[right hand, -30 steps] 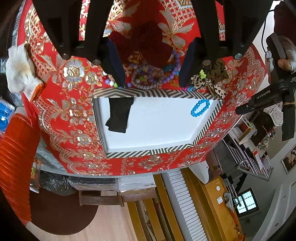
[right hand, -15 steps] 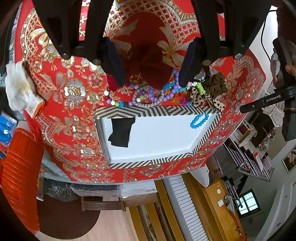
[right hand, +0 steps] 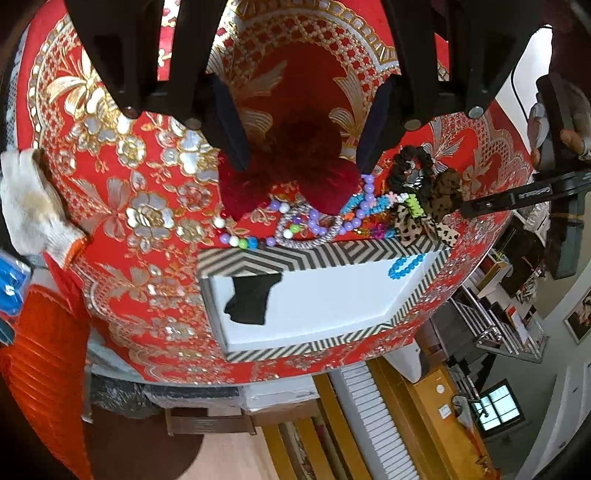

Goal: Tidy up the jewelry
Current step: 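Grasp the leopard-print bow with the left tool while the right tool grasps the red satin bow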

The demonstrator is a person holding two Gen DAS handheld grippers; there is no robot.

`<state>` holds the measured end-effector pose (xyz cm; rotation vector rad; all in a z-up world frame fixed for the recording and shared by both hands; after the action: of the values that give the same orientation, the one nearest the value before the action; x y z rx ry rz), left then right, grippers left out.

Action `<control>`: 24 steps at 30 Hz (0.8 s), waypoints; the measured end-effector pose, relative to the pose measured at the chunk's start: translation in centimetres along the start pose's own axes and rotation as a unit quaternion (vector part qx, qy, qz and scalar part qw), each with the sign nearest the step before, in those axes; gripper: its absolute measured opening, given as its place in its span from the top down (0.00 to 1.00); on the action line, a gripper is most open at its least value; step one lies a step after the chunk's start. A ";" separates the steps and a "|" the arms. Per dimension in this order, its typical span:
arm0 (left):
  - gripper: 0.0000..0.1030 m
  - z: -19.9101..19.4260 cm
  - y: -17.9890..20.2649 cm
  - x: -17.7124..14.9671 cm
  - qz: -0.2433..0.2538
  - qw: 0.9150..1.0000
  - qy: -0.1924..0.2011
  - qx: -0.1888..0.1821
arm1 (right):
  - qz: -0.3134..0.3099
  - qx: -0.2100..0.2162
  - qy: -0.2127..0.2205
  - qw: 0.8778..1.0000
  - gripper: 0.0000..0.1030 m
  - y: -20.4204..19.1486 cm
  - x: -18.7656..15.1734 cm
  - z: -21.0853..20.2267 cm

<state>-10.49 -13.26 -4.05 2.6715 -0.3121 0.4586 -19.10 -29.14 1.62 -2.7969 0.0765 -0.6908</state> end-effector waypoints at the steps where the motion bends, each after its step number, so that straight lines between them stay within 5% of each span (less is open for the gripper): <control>1: 0.72 0.2 0.0 0.1 -0.002 1.000 0.000 -0.001 | -0.008 0.000 0.000 1.000 0.39 -0.3 0.1 0.1; 7: 0.70 1.1 -0.2 0.1 -0.001 1.000 -0.006 0.005 | -0.091 -0.034 -0.026 0.995 0.39 -1.8 0.3 2.3; 18: 0.70 0.1 -0.9 1.0 -0.007 1.000 0.005 0.002 | -0.035 -0.039 -0.041 0.998 0.39 1.6 -1.6 0.9; 22: 0.70 0.3 -1.0 0.8 -0.010 1.000 0.002 0.003 | 0.040 0.040 -0.070 0.996 0.39 2.4 -2.0 1.2; 24: 0.70 0.5 -1.0 0.6 -0.009 1.000 -0.001 0.005 | 0.053 0.046 -0.084 0.994 0.39 2.2 -2.3 1.8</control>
<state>-9.51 -12.68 -4.57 2.6823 -0.2861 0.4523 -20.25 -30.58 -1.50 -2.7271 0.1548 -0.4202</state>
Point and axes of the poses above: each gripper's, at about its wrist camera, not at the fingertips, and z roughly the way its jaws point, y to its right, x to its top, the point moved 10 cm from there along z, roughly the way its jaws point, and after that the axes turned 9 degrees about -y, right-handed, at the moved point
